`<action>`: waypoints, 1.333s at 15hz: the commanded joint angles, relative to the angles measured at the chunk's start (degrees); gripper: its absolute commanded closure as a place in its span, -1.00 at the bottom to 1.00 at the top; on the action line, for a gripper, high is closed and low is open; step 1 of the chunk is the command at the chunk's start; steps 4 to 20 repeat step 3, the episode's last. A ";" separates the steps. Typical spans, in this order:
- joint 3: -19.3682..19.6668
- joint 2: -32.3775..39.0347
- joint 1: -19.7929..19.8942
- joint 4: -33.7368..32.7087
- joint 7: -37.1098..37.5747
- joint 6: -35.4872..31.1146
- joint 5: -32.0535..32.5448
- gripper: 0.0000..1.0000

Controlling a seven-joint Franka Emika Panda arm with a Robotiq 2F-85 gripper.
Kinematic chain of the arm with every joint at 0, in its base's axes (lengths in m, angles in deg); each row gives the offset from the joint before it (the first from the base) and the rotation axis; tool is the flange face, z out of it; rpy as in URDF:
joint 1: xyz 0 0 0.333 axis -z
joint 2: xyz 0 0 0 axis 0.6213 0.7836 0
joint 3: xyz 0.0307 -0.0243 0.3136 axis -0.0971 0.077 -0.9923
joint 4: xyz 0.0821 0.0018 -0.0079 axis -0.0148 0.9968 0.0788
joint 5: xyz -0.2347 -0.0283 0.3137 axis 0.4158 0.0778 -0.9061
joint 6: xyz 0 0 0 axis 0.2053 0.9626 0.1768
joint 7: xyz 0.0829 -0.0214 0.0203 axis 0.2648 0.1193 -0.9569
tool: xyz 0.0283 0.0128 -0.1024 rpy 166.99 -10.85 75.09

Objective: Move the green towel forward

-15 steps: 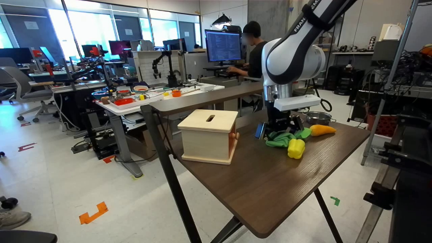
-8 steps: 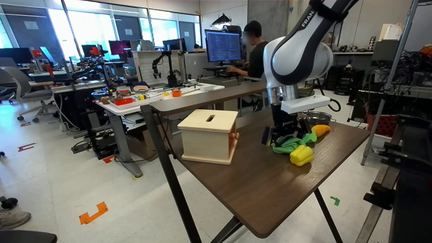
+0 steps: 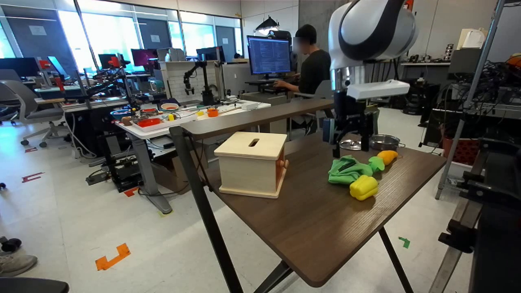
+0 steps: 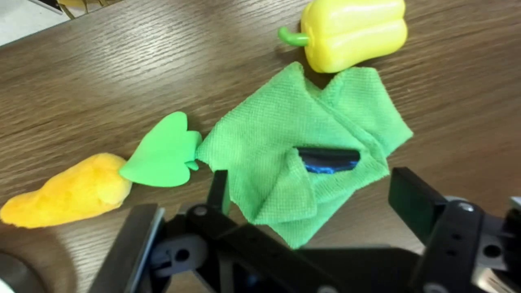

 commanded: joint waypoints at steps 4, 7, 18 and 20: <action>-0.58 -5.69 0.60 3.85 -0.14 0.00 0.55 -1.00; -0.58 -5.69 0.60 3.85 -0.14 0.00 0.55 -1.00; -0.58 -5.69 0.60 3.85 -0.14 0.00 0.55 -1.00; -0.58 -5.69 0.60 3.85 -0.14 0.00 0.55 -1.00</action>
